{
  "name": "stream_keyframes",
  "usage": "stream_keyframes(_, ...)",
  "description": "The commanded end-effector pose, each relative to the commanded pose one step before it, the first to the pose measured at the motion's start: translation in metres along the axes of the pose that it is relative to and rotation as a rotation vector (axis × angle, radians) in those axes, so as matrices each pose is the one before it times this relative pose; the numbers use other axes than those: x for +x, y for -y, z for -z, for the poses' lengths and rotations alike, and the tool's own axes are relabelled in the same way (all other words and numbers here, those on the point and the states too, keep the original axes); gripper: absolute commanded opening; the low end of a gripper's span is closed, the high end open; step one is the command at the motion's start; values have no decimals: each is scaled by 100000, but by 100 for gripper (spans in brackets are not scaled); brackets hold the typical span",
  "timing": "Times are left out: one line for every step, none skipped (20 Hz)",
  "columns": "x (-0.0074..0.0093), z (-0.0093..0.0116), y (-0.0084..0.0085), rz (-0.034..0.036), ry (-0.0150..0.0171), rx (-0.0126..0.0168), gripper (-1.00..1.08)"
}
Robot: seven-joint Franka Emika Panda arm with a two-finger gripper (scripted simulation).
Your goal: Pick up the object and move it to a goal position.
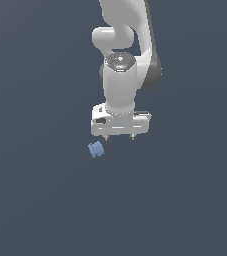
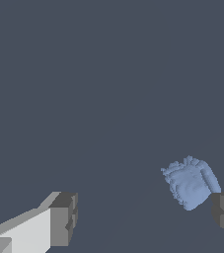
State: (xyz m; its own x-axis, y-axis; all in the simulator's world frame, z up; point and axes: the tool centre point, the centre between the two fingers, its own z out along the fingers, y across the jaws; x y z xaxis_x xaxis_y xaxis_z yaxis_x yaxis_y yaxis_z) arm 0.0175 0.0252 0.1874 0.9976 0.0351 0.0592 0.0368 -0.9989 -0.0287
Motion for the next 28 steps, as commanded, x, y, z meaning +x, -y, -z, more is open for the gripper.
stream_keyframes(0, 0, -1, 0, 0, 0, 100)
stream_keyframes(21, 39, -4, 31, -60, 16, 100)
stream_keyframes(53, 152, 1, 114, -232, 69, 100)
stream_keyframes(90, 237, -5, 176, -360, 106, 100)
stream_keyframes(125, 328, -7, 244, -499, 145, 100)
stream_keyframes(159, 421, -8, 311, -639, 183, 100)
stream_keyframes(176, 465, -8, 341, -706, 198, 100)
stream_keyframes(143, 376, -5, 272, -571, 157, 100)
stream_keyframes(105, 281, -1, 198, -425, 116, 100)
stream_keyframes(69, 181, 0, 122, -274, 74, 100)
stream_keyframes(34, 72, -2, 42, -108, 30, 100)
stream_keyframes(-9, 1, 13, 0, 0, 0, 100)
stream_keyframes(-34, -92, -9, -60, 137, -37, 100)
stream_keyframes(-20, -49, -15, 11, 65, -21, 100)
stream_keyframes(-10, -37, -42, 90, 33, -18, 100)
stream_keyframes(-12, -50, -50, 214, 33, -29, 100)
stream_keyframes(-21, -73, -85, 303, 46, -40, 100)
stream_keyframes(-33, -107, -111, 409, 77, -58, 100)
stream_keyframes(-46, -142, -146, 500, 107, -74, 100)
stream_keyframes(-58, -176, -173, 603, 138, -90, 100)
stream_keyframes(-71, -208, -203, 698, 166, -102, 100)
stream_keyframes(-85, -238, -229, 795, 192, -114, 100)
stream_keyframes(-98, -265, -253, 890, 215, -123, 100)
stream_keyframes(-111, -290, -278, 988, 236, -130, 100)
stream_keyframes(-126, -316, -303, 1084, 257, -135, 100)
stream_keyframes(-143, -342, -324, 1179, 280, -139, 100)
stream_keyframes(-163, -372, -347, 1278, 309, -142, 100)
stream_keyframes(-184, -401, -368, 1379, 337, -143, 100)
